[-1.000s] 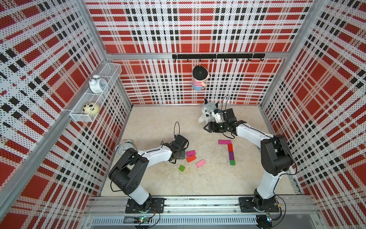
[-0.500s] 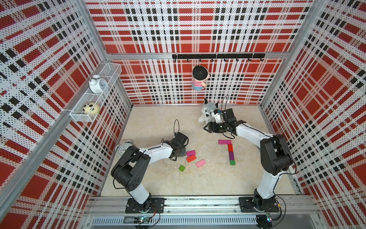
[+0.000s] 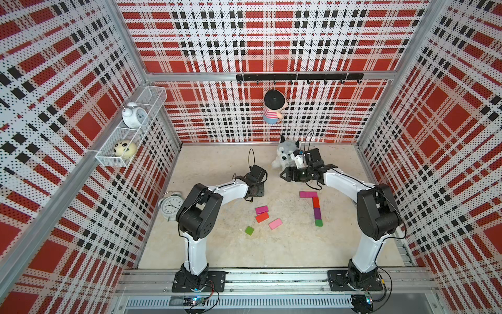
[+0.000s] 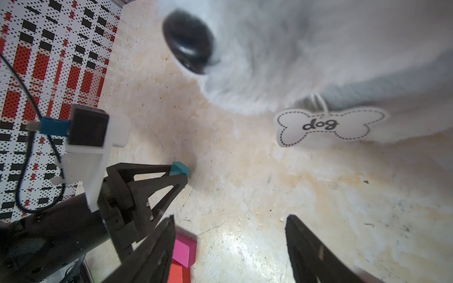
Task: Assemble the number 7 with building blocks
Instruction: Place the building block at the center of the board.
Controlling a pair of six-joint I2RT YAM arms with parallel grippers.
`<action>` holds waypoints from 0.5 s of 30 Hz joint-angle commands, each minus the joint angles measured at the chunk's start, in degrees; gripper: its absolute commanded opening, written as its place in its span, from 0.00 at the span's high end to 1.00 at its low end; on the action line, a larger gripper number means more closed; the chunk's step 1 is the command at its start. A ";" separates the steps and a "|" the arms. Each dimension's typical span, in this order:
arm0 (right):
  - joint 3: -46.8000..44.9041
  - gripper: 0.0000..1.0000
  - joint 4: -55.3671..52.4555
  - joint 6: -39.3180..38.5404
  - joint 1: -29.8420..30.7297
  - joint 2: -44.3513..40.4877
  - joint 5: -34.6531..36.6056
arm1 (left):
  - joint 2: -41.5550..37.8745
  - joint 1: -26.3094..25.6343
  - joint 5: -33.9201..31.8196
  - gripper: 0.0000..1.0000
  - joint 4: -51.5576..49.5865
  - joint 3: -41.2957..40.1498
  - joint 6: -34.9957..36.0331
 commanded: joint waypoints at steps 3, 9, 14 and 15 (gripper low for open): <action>-1.20 0.25 0.02 0.20 1.18 -0.50 0.55 | 0.67 1.23 1.83 0.69 -0.76 -0.14 0.16; -1.13 0.26 -0.08 -0.22 2.97 0.08 1.52 | 0.67 1.59 1.47 0.66 -0.72 0.02 0.17; -1.13 0.26 -0.42 -0.70 3.82 0.26 1.70 | 0.98 1.39 2.75 0.61 -0.72 -0.10 0.32; -1.21 0.26 -0.63 -1.10 4.00 0.22 1.71 | 0.80 1.30 2.74 0.58 -0.75 -0.29 0.26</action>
